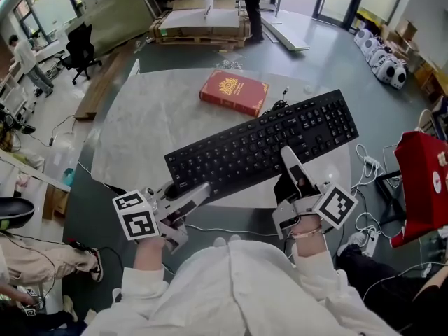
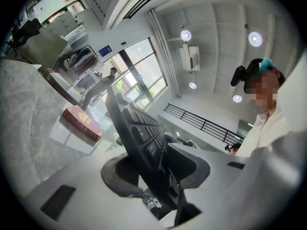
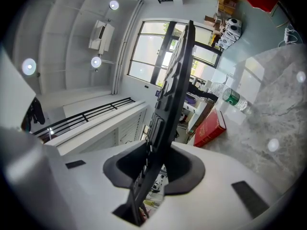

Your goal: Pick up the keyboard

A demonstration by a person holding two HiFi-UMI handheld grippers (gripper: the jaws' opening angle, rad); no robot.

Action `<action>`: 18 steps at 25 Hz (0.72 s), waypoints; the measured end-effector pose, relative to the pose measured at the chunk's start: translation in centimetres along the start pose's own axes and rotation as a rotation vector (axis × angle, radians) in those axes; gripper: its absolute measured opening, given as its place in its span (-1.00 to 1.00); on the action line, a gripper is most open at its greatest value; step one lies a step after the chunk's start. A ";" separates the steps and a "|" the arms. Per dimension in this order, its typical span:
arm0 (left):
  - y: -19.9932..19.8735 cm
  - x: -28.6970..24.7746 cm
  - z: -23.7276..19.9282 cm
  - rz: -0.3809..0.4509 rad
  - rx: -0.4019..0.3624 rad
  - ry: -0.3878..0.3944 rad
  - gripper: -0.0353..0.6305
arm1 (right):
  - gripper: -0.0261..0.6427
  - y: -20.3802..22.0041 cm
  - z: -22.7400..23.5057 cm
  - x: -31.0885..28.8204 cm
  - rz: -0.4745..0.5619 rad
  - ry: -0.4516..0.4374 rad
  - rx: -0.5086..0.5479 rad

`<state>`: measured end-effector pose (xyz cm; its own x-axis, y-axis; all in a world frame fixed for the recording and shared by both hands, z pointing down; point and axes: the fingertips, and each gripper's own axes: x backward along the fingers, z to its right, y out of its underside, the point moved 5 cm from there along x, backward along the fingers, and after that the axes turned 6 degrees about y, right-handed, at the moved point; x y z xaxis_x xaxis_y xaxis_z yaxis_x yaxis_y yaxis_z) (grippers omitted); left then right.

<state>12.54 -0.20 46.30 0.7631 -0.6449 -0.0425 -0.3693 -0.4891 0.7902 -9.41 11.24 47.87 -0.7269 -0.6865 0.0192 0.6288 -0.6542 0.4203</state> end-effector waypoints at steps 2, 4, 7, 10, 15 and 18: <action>0.1 0.1 -0.1 0.002 0.001 0.000 -0.43 | -0.56 0.1 0.1 -0.1 -0.002 0.001 0.008; 0.1 0.2 -0.1 0.005 0.002 0.000 -0.43 | -0.56 0.1 -0.1 -0.1 -0.006 0.000 0.017; 0.1 0.6 0.3 0.006 -0.003 0.002 -0.43 | -0.56 0.3 -0.6 0.1 -0.015 -0.012 0.028; 0.1 0.7 0.2 0.005 -0.008 0.003 -0.43 | -0.56 0.5 -0.6 0.1 -0.021 -0.017 0.028; -0.1 0.8 0.4 0.005 -0.008 0.009 -0.43 | -0.56 0.4 -1.0 0.2 -0.026 -0.016 0.035; 0.0 0.7 0.4 0.007 -0.004 0.014 -0.43 | -0.56 0.3 -1.0 0.3 -0.024 -0.016 0.045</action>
<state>12.90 -0.85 46.02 0.7680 -0.6398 -0.0286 -0.3724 -0.4825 0.7928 -9.14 10.53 47.09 -0.7461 -0.6655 0.0235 0.5987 -0.6550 0.4610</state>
